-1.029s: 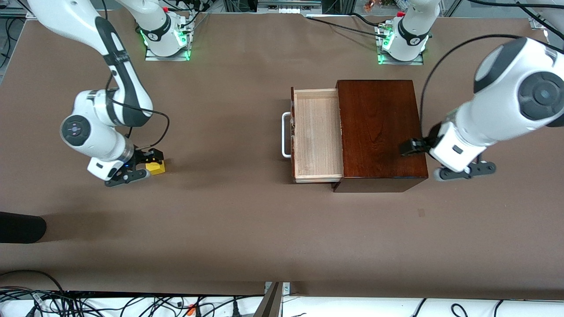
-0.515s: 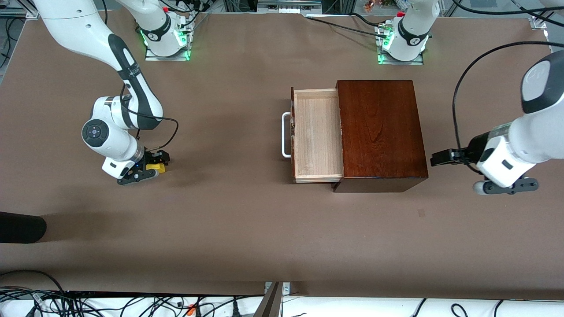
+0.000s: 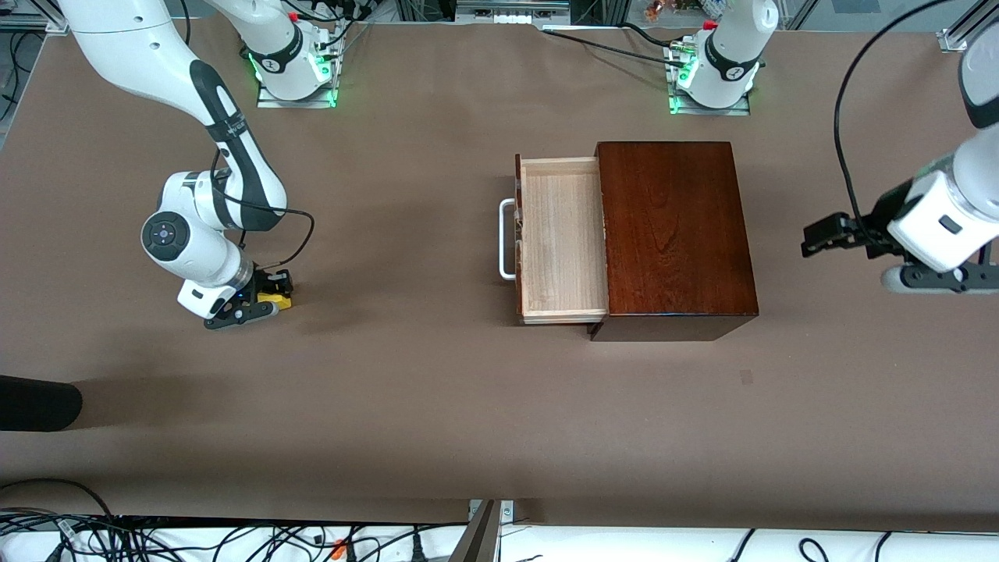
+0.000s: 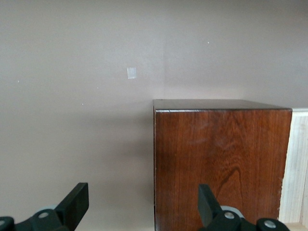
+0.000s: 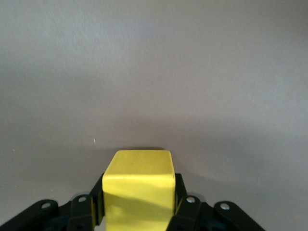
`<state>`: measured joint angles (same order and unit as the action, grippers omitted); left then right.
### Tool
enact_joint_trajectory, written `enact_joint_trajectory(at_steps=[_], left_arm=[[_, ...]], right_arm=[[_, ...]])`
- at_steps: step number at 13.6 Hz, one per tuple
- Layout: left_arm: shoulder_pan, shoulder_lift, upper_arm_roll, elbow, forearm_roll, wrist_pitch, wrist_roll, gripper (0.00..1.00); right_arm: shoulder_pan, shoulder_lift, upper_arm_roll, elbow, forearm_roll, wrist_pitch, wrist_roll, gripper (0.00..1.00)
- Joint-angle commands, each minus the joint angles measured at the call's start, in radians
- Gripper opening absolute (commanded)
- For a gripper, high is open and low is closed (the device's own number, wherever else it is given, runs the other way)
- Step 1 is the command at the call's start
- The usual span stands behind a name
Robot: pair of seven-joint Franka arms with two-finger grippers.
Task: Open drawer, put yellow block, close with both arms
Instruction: 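Carry the yellow cube with the right gripper over the open drawer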
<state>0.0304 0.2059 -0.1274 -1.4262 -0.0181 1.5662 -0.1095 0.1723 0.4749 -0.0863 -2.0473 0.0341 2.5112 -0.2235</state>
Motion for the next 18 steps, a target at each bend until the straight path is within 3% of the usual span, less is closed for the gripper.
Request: enact_joint_trajectory(at_steps=[1,3,7,9,11,14,18], left_arm=[[-0.111,-0.163,0.099,-0.207,-0.022,0.090,0.027,1.00],[-0.150,-0.213,0.130,-0.263,-0.022,0.112,0.030,1.00],[-0.144,-0.229,0.140,-0.246,-0.023,0.063,0.109,1.00],[-0.135,-0.237,0.141,-0.240,-0.013,0.035,0.160,1.00],[-0.124,-0.238,0.141,-0.212,-0.011,0.012,0.159,1.00],[-0.122,-0.238,0.140,-0.189,-0.011,-0.020,0.148,1.00],[-0.122,-0.238,0.140,-0.178,-0.011,-0.052,0.149,1.00]], right_arm=[[0.006,-0.036,0.005,0.083,0.012,-0.131,-0.030,0.00],[0.009,-0.036,0.026,0.214,0.010,-0.295,-0.027,0.00],[0.062,-0.055,0.048,0.369,0.007,-0.494,-0.033,0.00],[0.082,-0.068,0.088,0.450,0.007,-0.608,-0.033,0.00],[0.088,-0.070,0.172,0.533,0.004,-0.719,-0.023,0.00],[0.160,-0.070,0.252,0.616,-0.052,-0.755,-0.030,0.00],[0.411,-0.032,0.255,0.691,-0.132,-0.746,-0.016,0.00]])
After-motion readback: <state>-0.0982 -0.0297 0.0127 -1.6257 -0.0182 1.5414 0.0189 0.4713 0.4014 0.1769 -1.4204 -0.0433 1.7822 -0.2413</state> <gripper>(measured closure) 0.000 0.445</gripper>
